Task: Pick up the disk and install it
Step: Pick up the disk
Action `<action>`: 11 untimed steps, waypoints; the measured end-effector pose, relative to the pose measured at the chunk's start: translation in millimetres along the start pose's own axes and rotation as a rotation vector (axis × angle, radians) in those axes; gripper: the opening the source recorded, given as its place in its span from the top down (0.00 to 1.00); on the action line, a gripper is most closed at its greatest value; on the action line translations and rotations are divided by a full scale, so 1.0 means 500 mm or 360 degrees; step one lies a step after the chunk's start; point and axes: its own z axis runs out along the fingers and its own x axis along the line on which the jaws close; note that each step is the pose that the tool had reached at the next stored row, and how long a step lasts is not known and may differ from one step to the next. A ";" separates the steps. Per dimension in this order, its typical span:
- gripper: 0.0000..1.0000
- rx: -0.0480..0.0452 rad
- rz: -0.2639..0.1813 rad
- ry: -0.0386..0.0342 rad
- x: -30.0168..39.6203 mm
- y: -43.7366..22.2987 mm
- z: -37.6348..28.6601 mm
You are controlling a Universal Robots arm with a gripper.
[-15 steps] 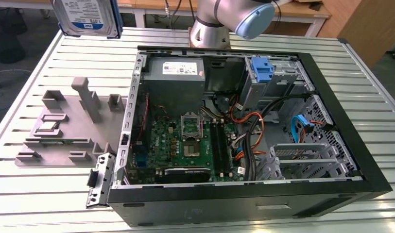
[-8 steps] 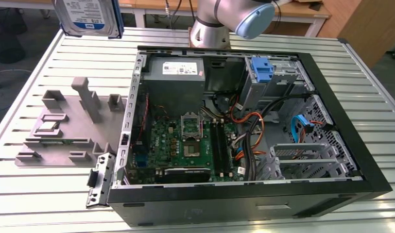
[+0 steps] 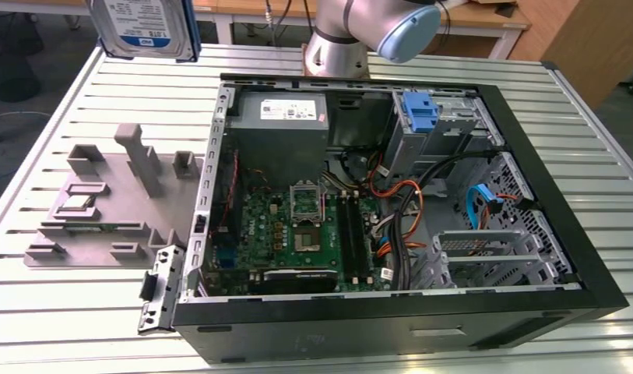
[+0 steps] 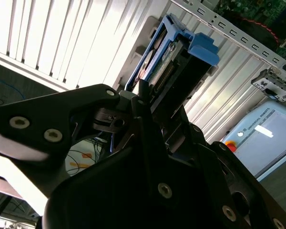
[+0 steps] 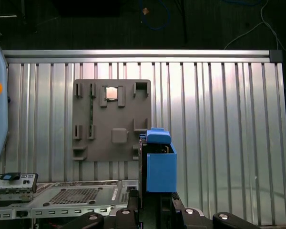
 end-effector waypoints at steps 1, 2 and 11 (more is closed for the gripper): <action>0.65 0.0000 0.0000 0.0000 0.000 -0.001 0.000; 0.65 0.0000 0.0000 0.0000 0.000 -0.001 0.000; 0.65 0.0000 0.0000 0.0000 0.000 -0.007 0.000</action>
